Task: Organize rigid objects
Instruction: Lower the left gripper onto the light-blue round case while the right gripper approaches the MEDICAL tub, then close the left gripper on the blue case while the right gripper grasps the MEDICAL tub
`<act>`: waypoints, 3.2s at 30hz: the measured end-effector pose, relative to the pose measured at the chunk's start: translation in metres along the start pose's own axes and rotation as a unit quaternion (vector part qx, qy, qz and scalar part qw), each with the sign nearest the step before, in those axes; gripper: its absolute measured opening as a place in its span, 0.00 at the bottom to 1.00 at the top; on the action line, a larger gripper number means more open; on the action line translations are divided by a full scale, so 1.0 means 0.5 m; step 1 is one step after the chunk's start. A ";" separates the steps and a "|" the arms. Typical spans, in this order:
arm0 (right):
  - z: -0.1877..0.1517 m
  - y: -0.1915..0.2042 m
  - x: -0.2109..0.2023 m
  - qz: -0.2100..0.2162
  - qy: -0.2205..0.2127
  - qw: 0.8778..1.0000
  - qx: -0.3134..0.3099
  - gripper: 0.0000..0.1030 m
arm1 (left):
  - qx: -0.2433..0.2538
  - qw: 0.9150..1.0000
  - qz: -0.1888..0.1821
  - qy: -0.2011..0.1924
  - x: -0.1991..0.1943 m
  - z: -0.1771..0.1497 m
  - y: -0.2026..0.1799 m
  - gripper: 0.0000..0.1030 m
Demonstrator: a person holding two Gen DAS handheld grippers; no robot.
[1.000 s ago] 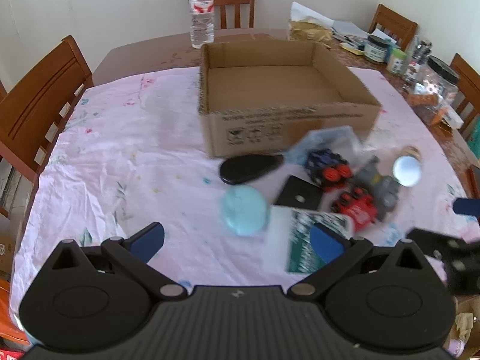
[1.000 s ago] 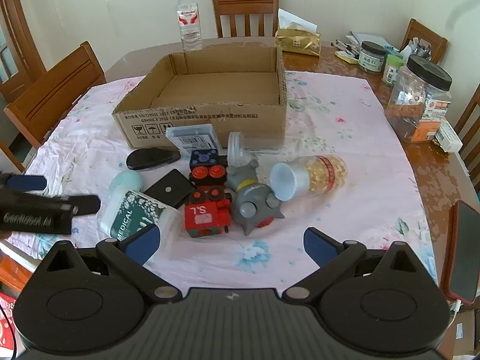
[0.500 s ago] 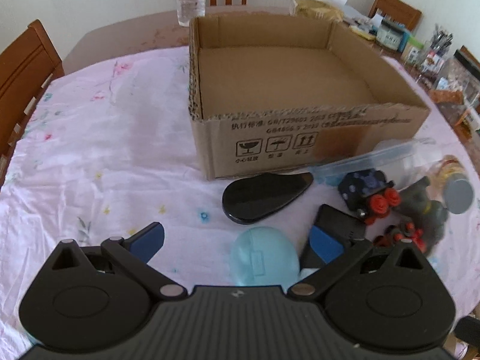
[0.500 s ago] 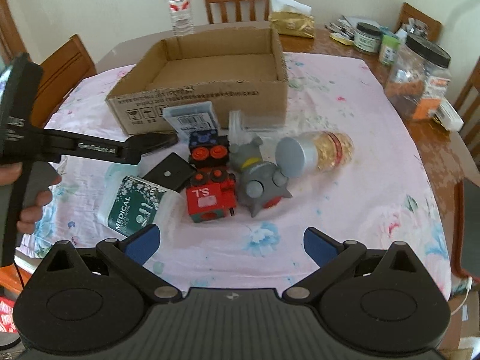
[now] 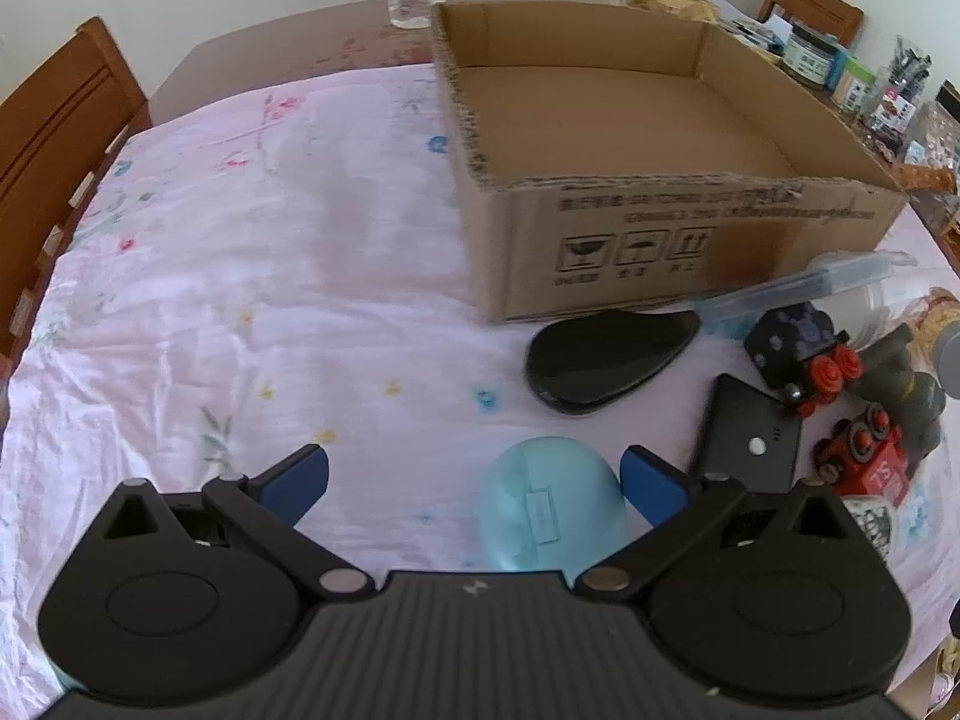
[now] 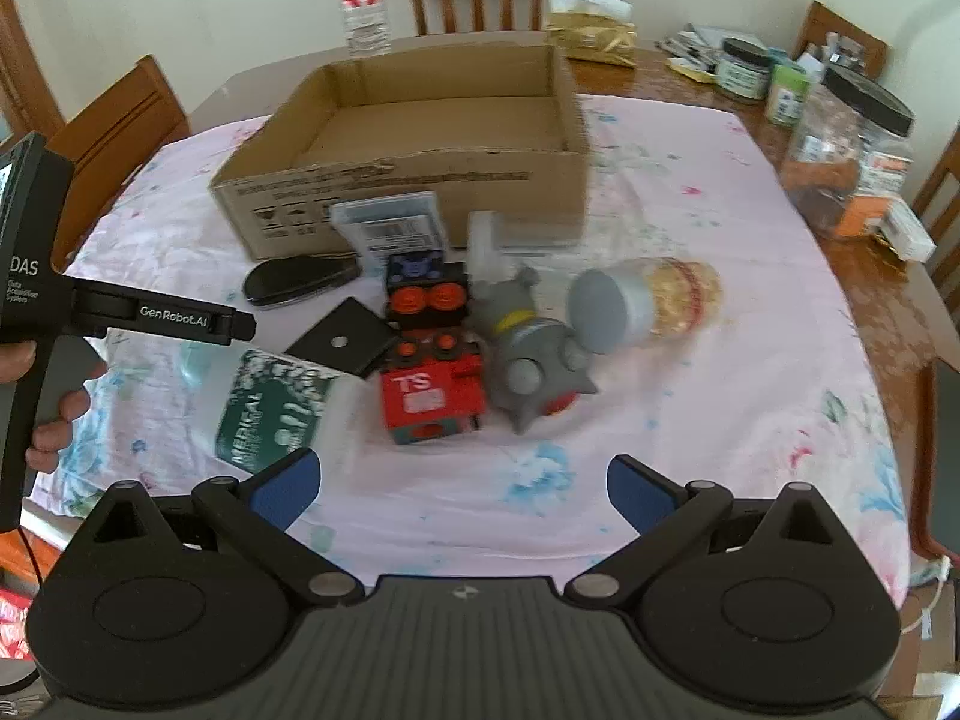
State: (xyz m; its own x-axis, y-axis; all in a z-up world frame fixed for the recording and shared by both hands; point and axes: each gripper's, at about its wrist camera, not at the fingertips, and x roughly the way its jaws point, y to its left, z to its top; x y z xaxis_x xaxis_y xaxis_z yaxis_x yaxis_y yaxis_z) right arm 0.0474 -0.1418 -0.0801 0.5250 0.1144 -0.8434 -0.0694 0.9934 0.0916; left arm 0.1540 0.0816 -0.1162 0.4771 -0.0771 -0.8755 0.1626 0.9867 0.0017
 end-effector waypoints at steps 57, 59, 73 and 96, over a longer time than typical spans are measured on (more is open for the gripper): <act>0.010 0.196 0.093 0.016 0.055 0.984 -0.167 0.87 | 0.010 1.000 -0.004 -0.004 -0.008 -0.039 0.018 1.00; 0.003 0.193 0.089 0.017 0.057 0.981 -0.182 0.87 | 0.025 1.000 0.003 -0.007 -0.009 -0.046 0.022 1.00; 0.010 0.208 0.075 0.061 0.049 0.975 -0.208 0.86 | 0.004 1.000 0.002 -0.017 -0.002 -0.044 0.030 1.00; -0.016 0.192 0.146 0.019 0.097 0.988 -0.122 1.00 | 0.013 0.999 0.026 -0.033 -0.023 -0.058 -0.007 0.94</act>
State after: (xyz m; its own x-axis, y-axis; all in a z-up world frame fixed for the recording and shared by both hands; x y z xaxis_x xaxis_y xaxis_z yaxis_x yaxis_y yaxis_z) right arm 0.0723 -0.0382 -0.1370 0.3479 0.1236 -0.9294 -0.3000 0.9538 0.0146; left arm 0.1228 0.0831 -0.1201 0.5418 -0.0352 -0.8398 0.1582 0.9855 0.0608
